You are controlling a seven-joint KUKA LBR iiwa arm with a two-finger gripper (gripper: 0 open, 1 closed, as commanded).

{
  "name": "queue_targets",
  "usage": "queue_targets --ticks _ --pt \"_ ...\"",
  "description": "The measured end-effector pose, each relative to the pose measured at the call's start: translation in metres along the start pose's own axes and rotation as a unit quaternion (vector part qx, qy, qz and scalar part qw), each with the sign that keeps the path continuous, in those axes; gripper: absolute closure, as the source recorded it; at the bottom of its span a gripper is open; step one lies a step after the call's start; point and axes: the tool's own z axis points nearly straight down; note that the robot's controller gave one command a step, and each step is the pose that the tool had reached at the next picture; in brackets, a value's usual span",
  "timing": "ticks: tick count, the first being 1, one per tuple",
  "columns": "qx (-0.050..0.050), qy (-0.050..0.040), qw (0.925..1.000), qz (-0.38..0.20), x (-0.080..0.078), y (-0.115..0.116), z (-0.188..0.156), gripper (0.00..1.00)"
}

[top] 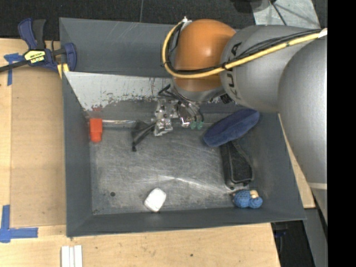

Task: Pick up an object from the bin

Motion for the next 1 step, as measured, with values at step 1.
queue_targets --ticks 1 --pt "0.0 -0.0013 1.0 0.0 -0.0021 0.0001 -0.0486 1.0"
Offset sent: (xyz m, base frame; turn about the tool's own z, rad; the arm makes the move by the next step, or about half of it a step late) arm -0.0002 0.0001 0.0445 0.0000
